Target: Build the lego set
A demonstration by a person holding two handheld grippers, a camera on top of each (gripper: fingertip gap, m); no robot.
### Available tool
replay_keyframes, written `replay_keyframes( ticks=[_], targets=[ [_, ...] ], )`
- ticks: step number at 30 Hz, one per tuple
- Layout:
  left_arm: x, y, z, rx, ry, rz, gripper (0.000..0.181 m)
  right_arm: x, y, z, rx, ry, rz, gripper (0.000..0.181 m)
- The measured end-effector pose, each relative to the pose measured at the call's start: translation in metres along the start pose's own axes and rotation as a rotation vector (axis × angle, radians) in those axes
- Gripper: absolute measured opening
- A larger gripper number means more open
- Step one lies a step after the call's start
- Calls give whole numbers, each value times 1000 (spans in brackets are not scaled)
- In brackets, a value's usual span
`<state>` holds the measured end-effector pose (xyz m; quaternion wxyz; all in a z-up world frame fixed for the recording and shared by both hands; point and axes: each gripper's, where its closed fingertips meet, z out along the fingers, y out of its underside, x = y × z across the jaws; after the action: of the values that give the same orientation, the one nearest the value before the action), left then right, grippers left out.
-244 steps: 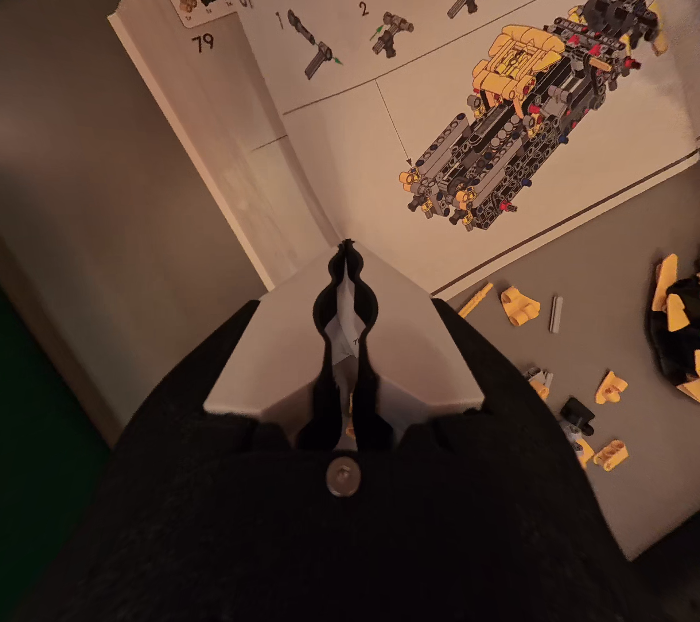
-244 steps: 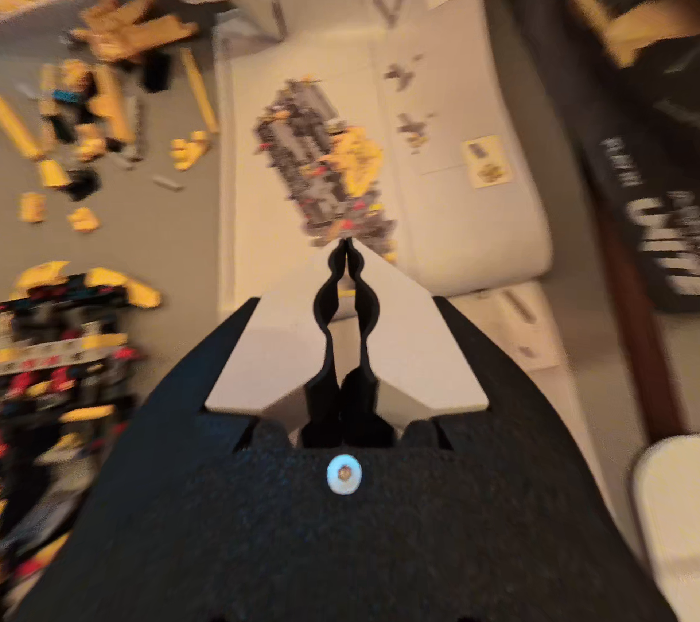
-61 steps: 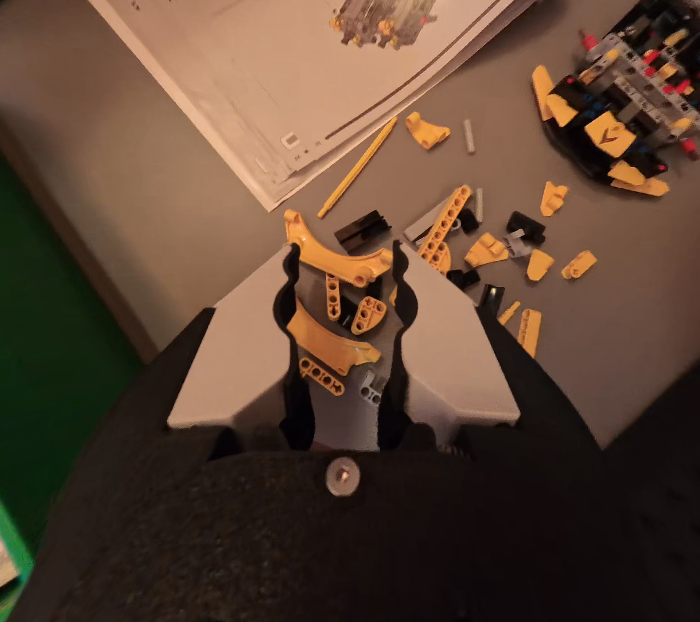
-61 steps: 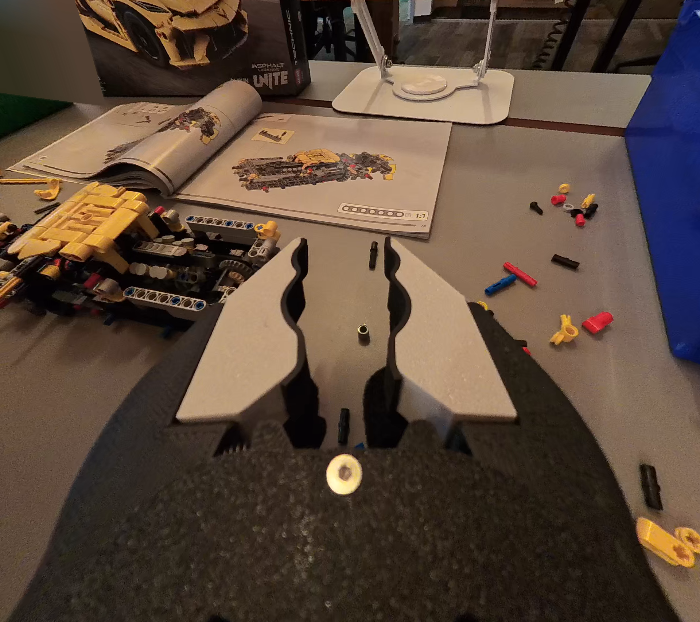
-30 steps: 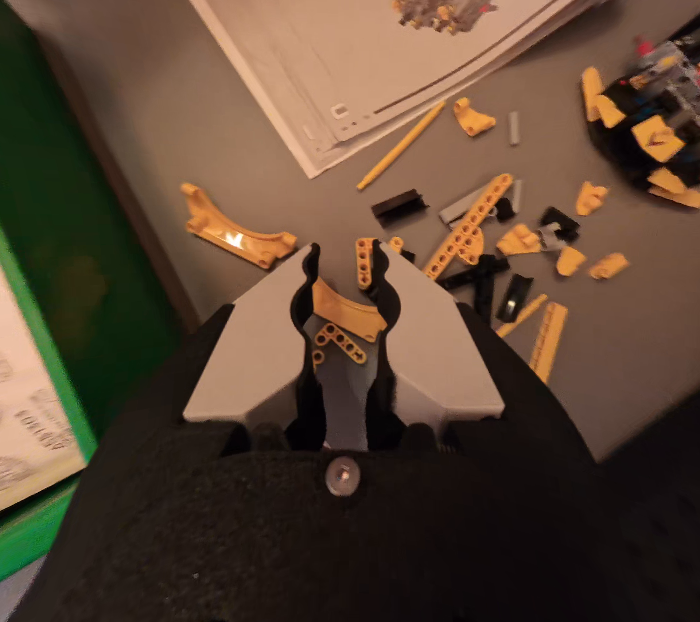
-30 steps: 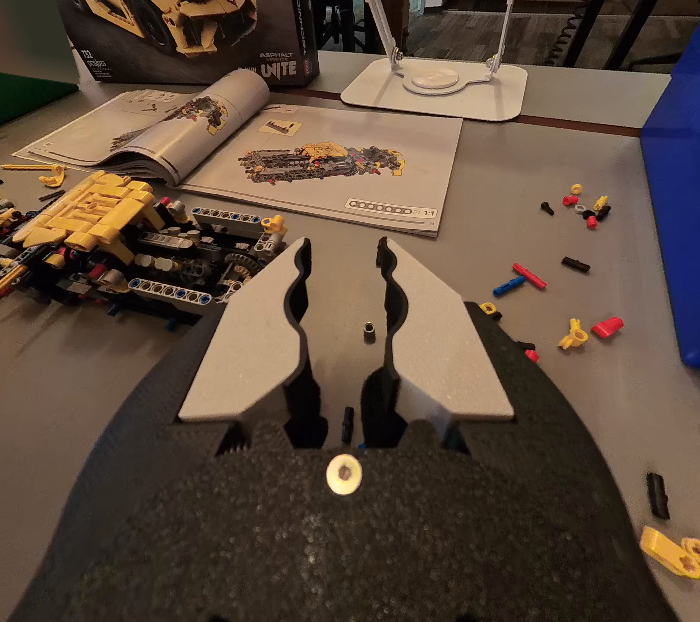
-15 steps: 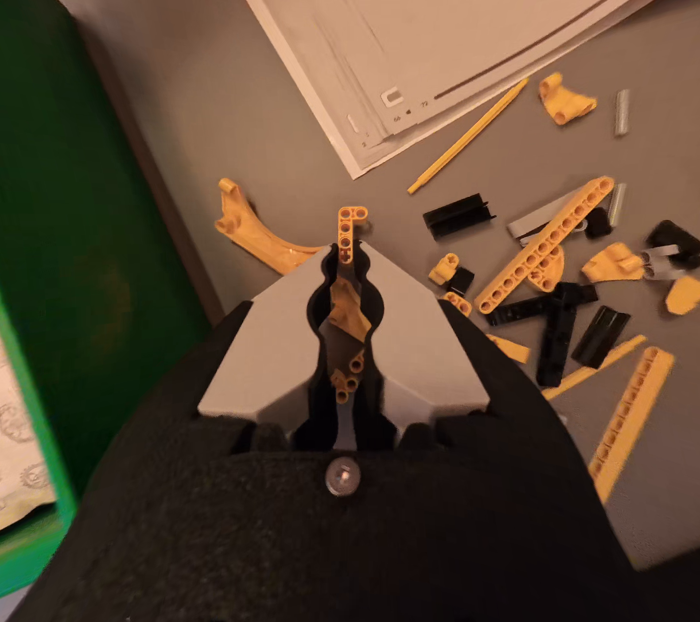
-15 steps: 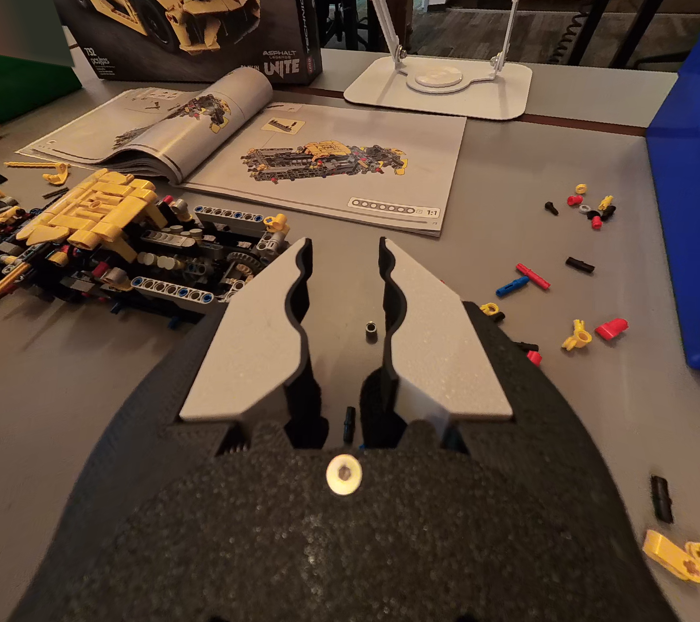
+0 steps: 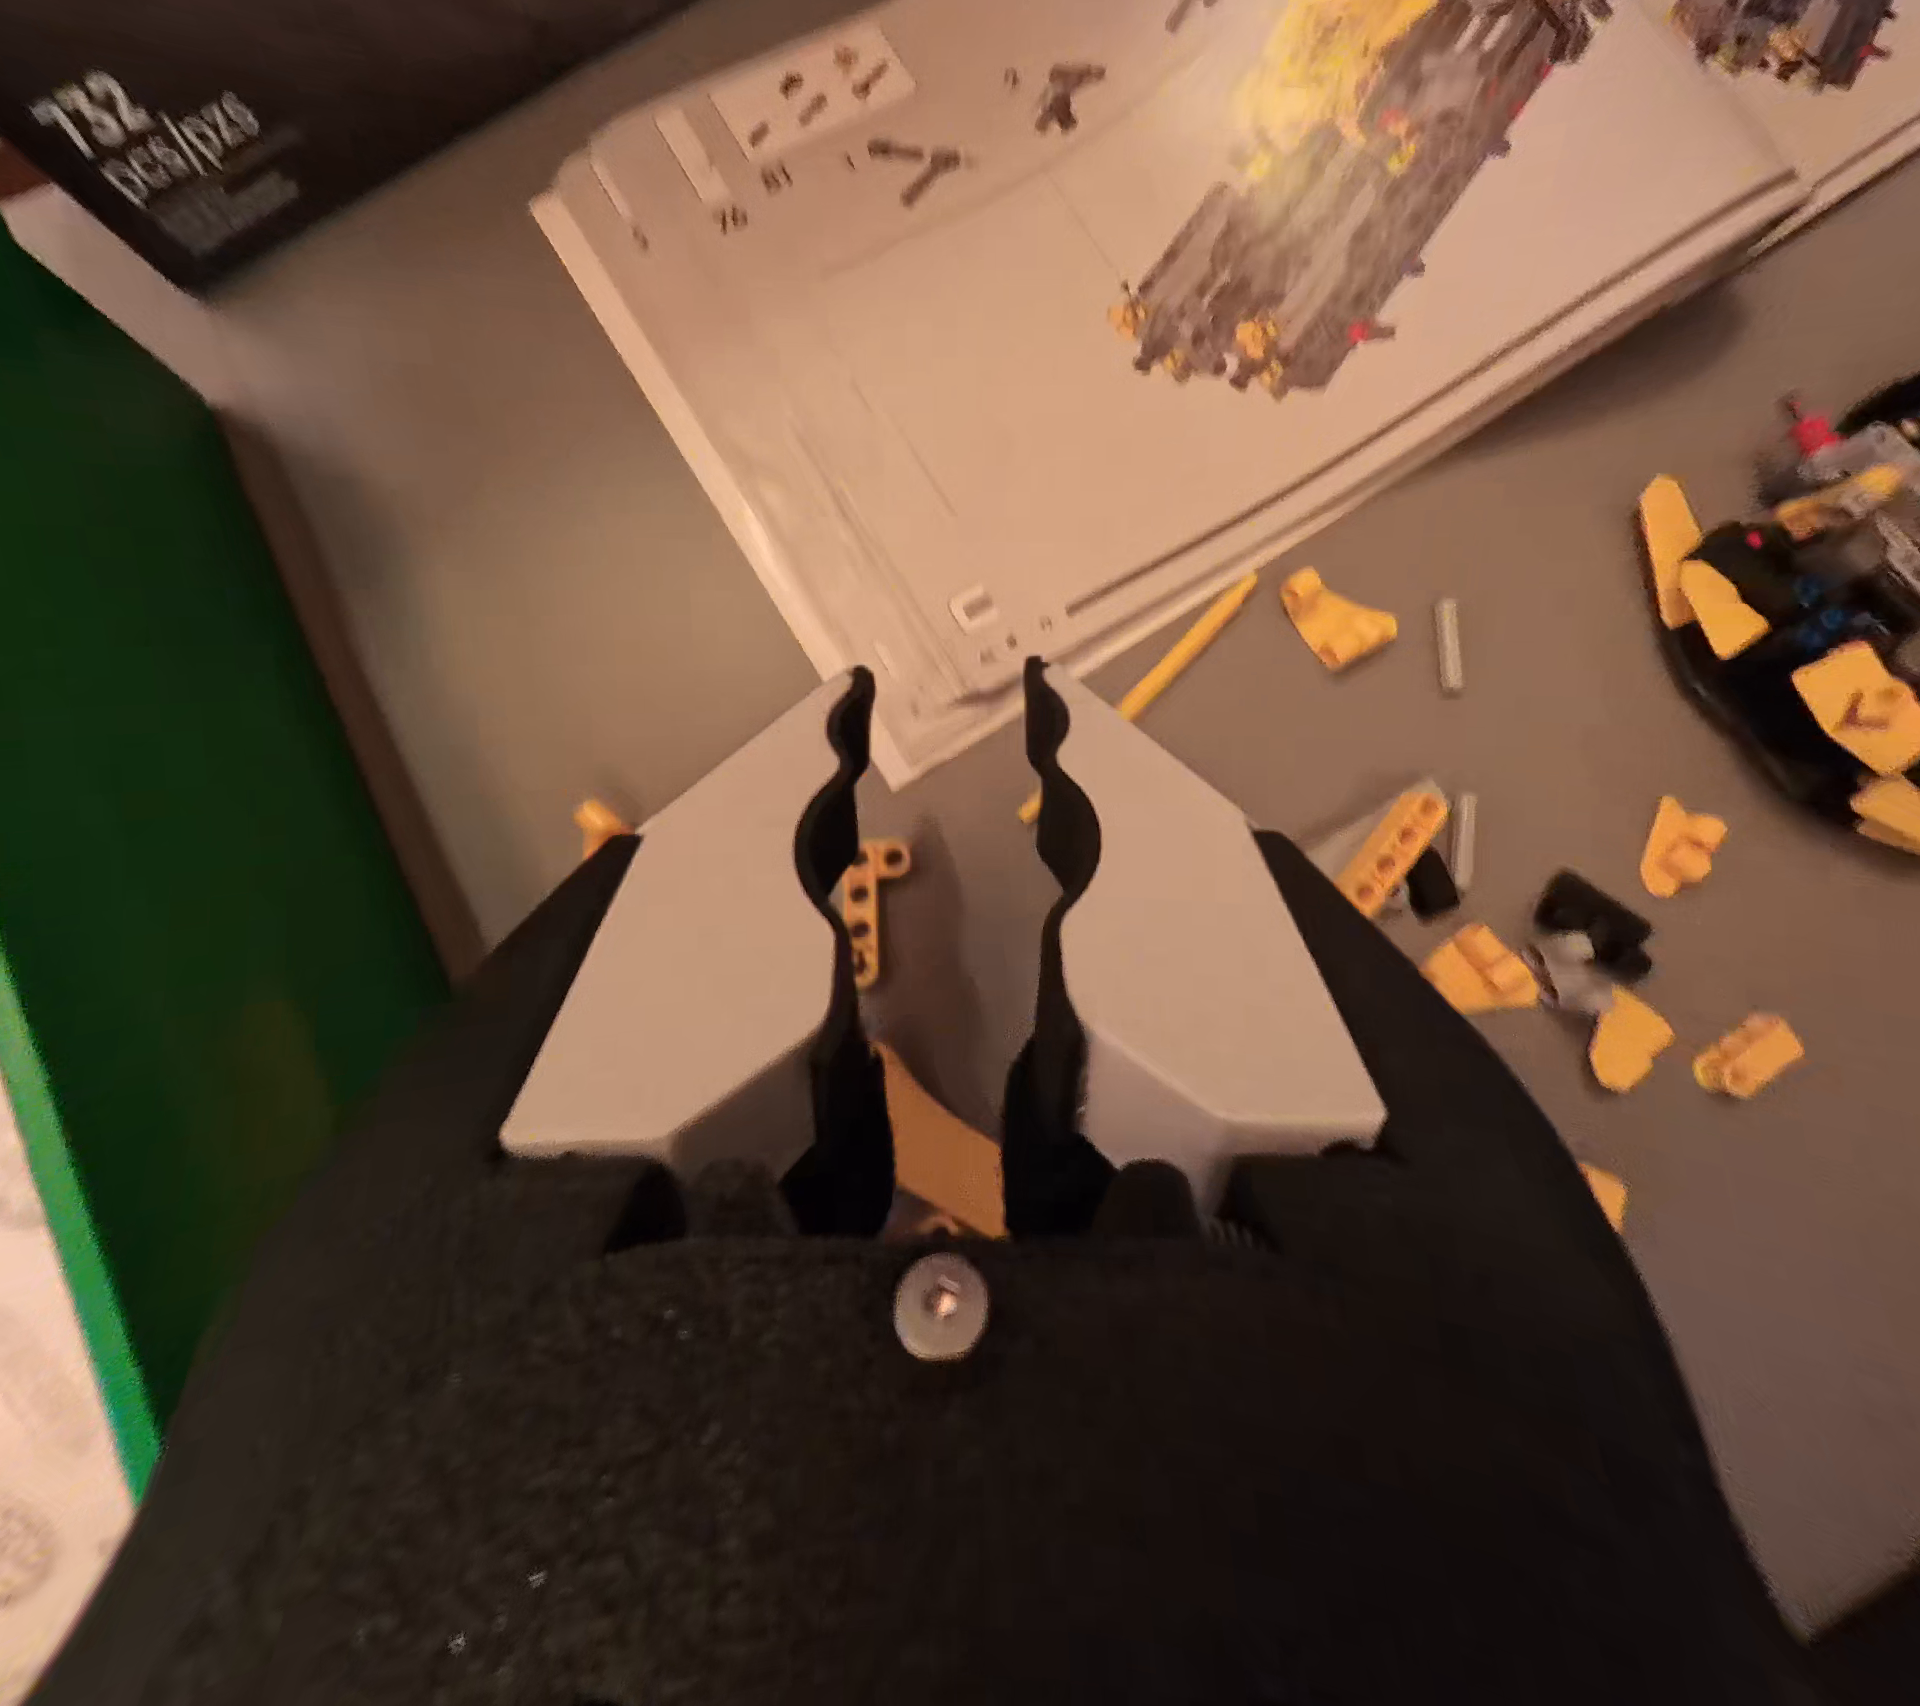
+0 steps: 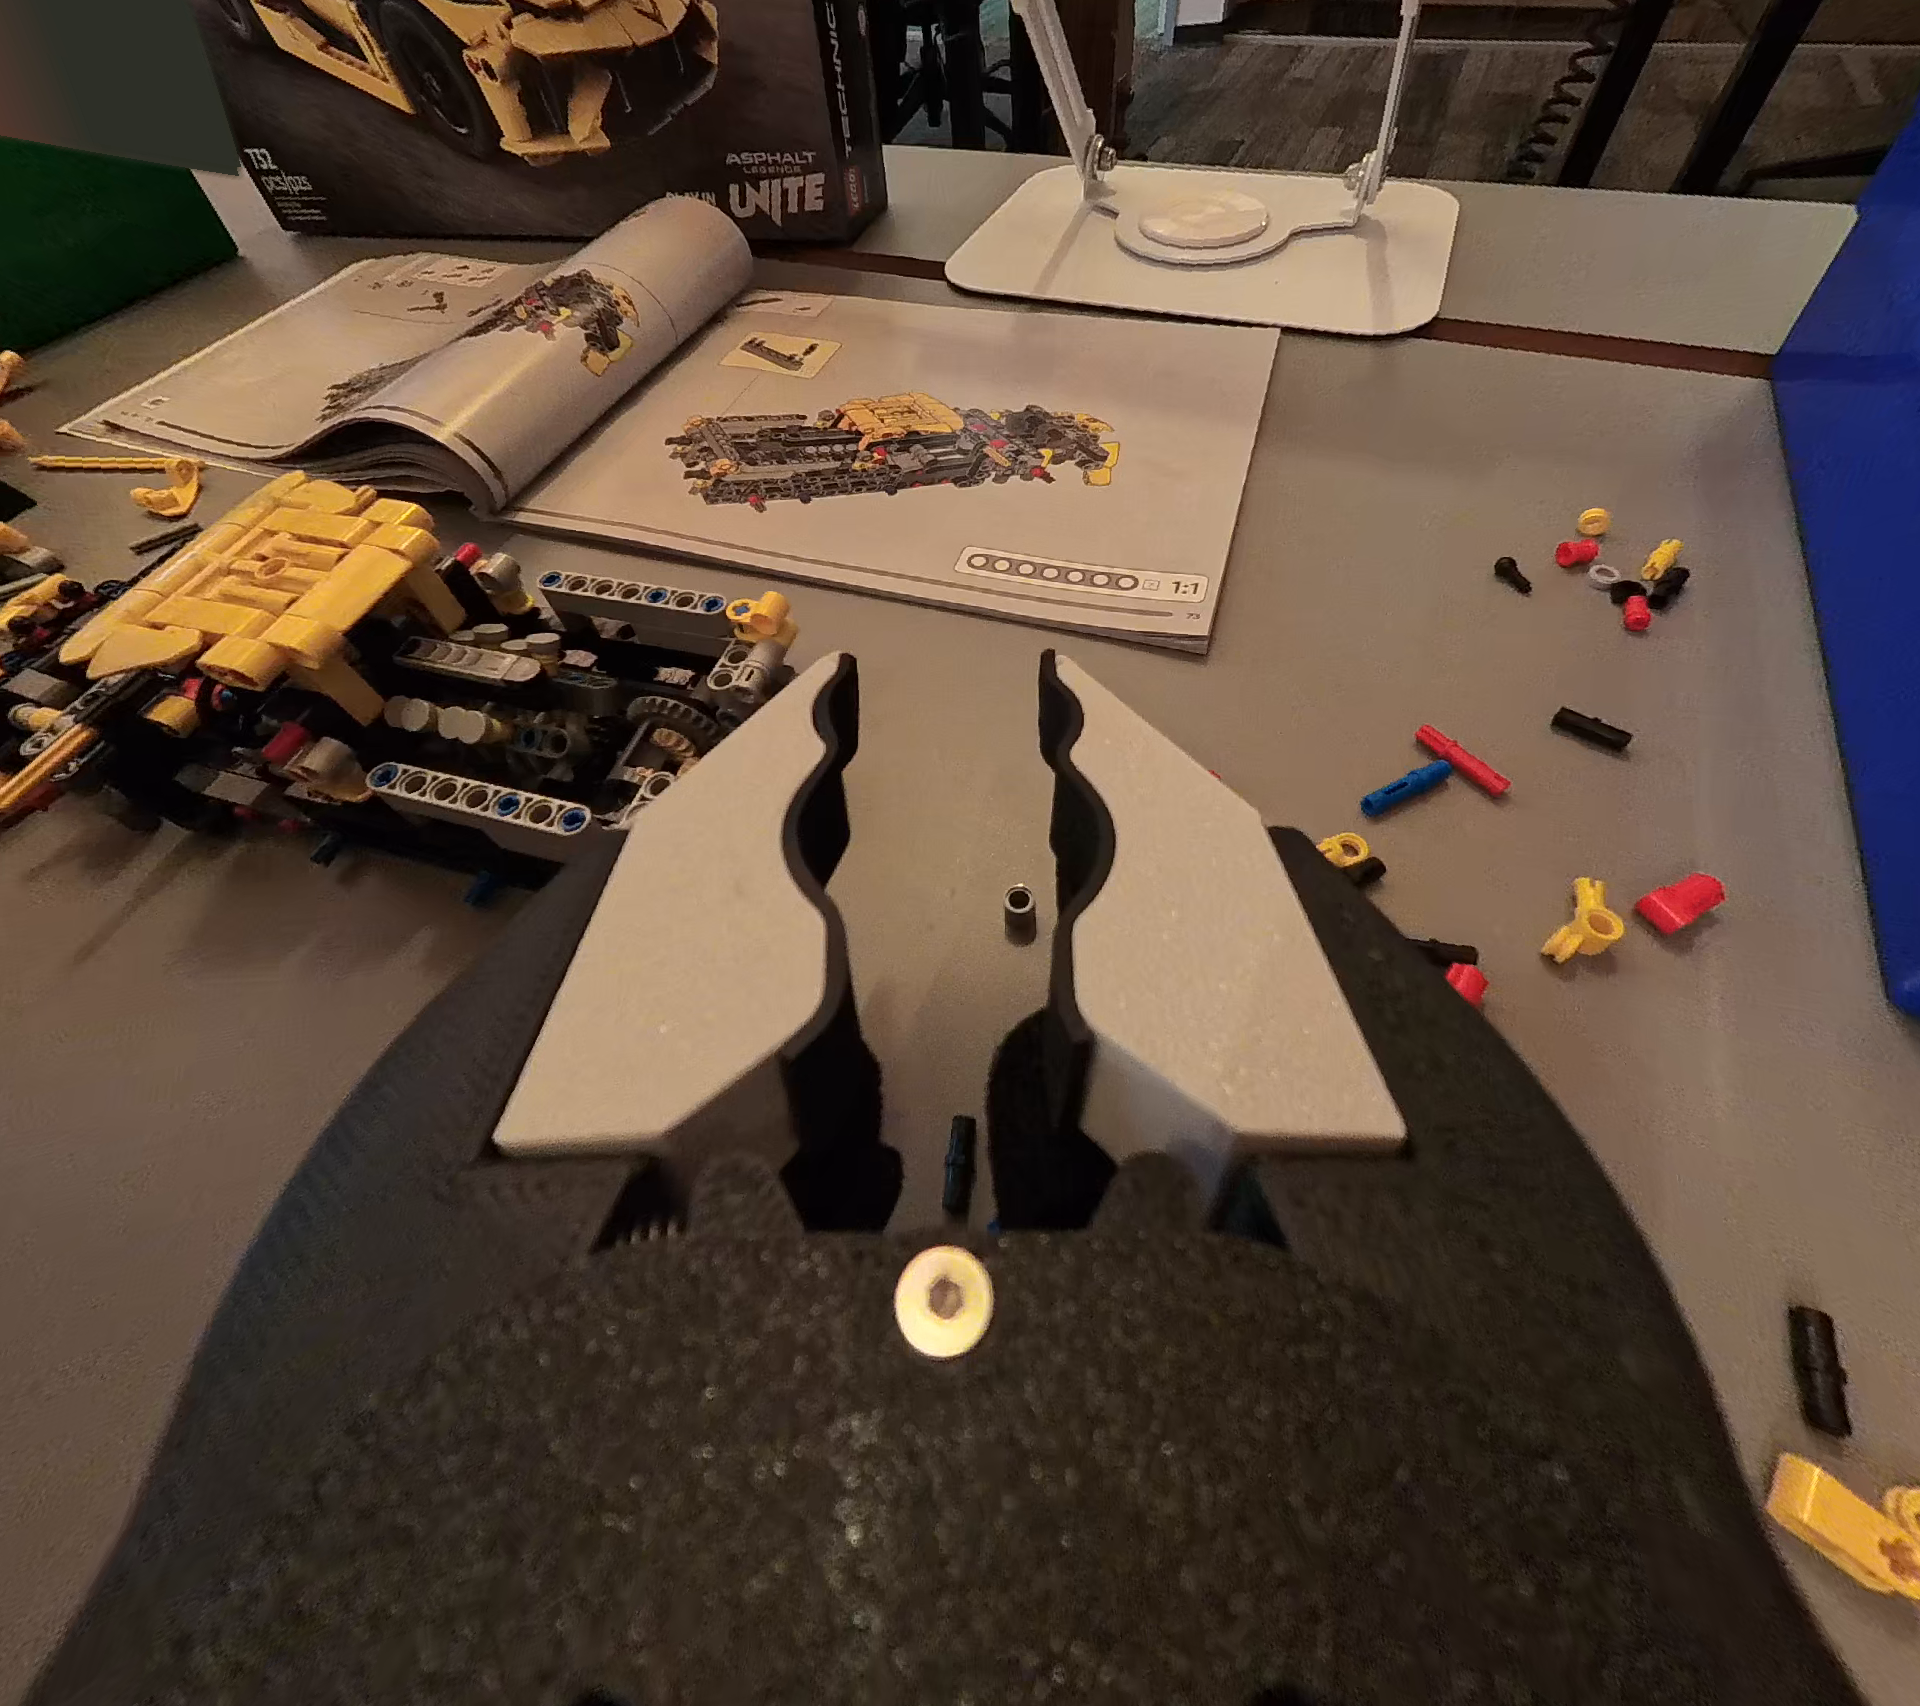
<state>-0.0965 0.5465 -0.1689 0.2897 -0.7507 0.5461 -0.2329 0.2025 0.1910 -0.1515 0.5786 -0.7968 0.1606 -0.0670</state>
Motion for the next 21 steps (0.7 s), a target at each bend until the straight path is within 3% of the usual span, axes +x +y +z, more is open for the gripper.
replay_keyframes(
  ticks=[9,21],
  targets=[
    [-6,-56,34,32,-54,-40,33,0,1,0,-5,-1,-2,34],
    [3,-61,45,22,-60,-54,36,-3,-7,-3,32,-27,17,35]
  ],
)
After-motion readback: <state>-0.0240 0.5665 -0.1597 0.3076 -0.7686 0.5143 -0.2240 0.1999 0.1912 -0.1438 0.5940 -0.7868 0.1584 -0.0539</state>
